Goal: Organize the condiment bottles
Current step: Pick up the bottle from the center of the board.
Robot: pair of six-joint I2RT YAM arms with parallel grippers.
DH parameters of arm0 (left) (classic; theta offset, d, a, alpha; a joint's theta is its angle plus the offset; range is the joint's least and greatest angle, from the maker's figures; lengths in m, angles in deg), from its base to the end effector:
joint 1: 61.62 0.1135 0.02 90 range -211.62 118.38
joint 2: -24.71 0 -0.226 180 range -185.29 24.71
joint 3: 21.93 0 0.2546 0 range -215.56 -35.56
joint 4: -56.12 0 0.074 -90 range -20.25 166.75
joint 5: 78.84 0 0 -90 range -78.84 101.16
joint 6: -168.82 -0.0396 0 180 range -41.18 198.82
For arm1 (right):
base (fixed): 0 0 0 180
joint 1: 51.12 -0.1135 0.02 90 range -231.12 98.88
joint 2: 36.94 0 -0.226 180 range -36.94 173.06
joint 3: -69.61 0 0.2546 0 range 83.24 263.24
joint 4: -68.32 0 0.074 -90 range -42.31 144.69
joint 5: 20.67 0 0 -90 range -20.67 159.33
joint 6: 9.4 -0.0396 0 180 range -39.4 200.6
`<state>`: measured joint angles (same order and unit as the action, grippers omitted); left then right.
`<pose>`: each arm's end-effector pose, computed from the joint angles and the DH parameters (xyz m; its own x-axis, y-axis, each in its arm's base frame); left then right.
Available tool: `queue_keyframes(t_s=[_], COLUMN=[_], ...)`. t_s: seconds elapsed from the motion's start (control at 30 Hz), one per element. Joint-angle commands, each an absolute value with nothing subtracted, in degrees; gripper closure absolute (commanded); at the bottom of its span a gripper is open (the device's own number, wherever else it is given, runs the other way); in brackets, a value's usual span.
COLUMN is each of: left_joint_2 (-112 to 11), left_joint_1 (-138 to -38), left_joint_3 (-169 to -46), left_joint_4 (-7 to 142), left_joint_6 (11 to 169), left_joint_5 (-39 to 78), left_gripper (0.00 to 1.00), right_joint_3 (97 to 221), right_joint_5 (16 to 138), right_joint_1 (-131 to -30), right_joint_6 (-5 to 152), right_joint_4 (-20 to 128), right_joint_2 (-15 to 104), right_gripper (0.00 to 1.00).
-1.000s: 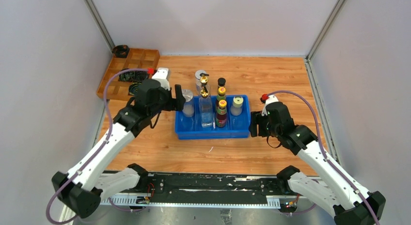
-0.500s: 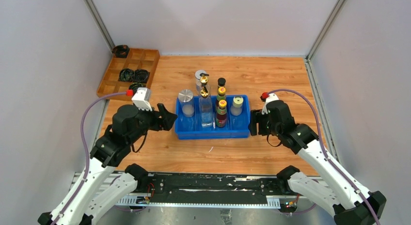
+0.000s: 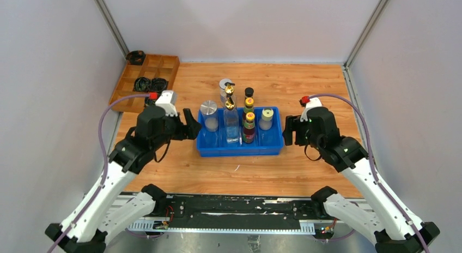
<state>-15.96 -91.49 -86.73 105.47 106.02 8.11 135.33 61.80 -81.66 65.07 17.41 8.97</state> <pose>0.1603 -0.0896 0.3165 -0.5369 -0.2180 -0.8150 0.2363 0.8885 -0.3934 0.1743 0.0968 0.3036 -0.5376 -0.0090 -0.8431 -0.2731 0.9479 0.1640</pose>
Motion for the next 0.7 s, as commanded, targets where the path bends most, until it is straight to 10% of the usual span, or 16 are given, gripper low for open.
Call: queue_keyframes(t_s=[0.0,0.67], left_joint_2=[-25.76,-83.89], left_joint_1=[-91.81,-87.02], left_joint_3=[-94.3,-138.96], left_joint_4=[102.31,101.84], left_joint_6=[101.45,90.82], left_joint_5=[3.81,10.28], left_gripper=[0.16,0.16], right_joint_3=[138.11,138.61], right_joint_5=[61.96,62.51], right_joint_1=[-79.9,-78.33], right_joint_6=[67.35,68.26], right_joint_4=[15.35,13.1], right_joint_2=[9.19,10.09], right_gripper=[0.23,0.23])
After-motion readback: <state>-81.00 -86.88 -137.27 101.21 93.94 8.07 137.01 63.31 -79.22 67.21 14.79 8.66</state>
